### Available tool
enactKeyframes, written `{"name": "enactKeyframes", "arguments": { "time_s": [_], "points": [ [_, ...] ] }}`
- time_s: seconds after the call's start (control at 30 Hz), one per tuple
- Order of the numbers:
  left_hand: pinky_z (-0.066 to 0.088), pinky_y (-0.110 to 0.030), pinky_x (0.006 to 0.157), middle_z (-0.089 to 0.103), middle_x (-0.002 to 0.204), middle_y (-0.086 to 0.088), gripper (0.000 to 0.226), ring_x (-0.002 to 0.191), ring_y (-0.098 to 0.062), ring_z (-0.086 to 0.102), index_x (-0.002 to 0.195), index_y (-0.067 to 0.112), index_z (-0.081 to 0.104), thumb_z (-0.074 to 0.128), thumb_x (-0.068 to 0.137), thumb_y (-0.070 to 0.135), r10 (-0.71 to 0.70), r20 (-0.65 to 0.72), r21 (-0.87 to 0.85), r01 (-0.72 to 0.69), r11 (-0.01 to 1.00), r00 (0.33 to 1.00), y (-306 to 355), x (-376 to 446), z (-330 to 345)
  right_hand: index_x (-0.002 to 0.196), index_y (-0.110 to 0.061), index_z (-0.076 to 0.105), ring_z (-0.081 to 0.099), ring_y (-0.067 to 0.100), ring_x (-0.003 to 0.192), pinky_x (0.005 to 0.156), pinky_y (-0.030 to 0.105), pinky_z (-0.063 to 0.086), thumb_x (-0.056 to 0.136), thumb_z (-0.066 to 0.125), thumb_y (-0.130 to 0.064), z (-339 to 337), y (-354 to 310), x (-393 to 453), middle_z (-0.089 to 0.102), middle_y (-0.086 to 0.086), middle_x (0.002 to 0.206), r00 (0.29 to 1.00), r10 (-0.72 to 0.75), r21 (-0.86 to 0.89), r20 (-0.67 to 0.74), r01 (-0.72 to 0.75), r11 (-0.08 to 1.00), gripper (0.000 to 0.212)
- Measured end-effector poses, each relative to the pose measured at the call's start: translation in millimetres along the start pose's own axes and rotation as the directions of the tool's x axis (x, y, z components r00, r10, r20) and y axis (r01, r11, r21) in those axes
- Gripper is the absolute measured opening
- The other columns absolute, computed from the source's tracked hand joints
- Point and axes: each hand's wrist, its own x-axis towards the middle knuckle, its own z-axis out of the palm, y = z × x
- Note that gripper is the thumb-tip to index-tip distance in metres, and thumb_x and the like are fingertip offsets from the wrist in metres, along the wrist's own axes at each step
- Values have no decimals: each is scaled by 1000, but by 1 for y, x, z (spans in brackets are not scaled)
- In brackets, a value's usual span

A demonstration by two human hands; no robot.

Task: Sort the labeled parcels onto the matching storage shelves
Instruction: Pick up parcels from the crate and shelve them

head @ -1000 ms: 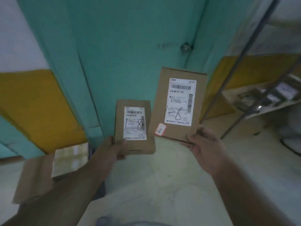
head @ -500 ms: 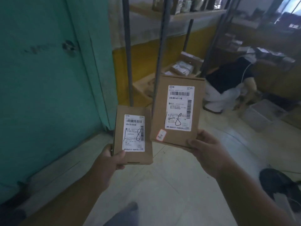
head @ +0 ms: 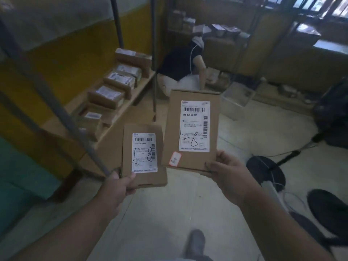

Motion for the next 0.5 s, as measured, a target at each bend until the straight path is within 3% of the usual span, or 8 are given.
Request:
{"name": "enactKeyframes", "arguments": {
  "time_s": [0.17,0.3,0.4,0.5],
  "points": [
    [51,-37,69,68,107,-7,16,88,-25,64,101,19,57,61,96,5,4,-74,-68,-9,998,997,17,59,88,120,7,56,70,32,97,79,35,60,90,50,15,-50,-31,107,70,24,114,996,58,-50,74,-55,997,31],
    [52,-39,71,66,106,-10,15,88,-28,63,105,15,58,58,97,2,-58,-193,-173,24,985,979,34,74,129,124,10,53,66,41,110,79,37,57,91,52,12,-73,-65,191,68,25,117,964,187,-108,189,-169,980,33],
    [53,-36,68,66,111,-8,22,94,-26,64,116,16,57,60,97,5,-86,-300,-212,21,977,950,44,94,138,124,10,53,68,38,104,77,36,57,90,51,14,-63,-87,254,67,27,117,914,272,-206,300,-217,954,34],
    [53,-35,69,67,110,-3,23,98,-24,64,111,24,58,62,97,8,-109,-381,-270,2,963,918,44,114,133,122,9,54,68,37,102,84,40,58,90,50,13,-30,-88,309,68,26,117,865,322,-279,384,-224,934,32]
  ]
}}
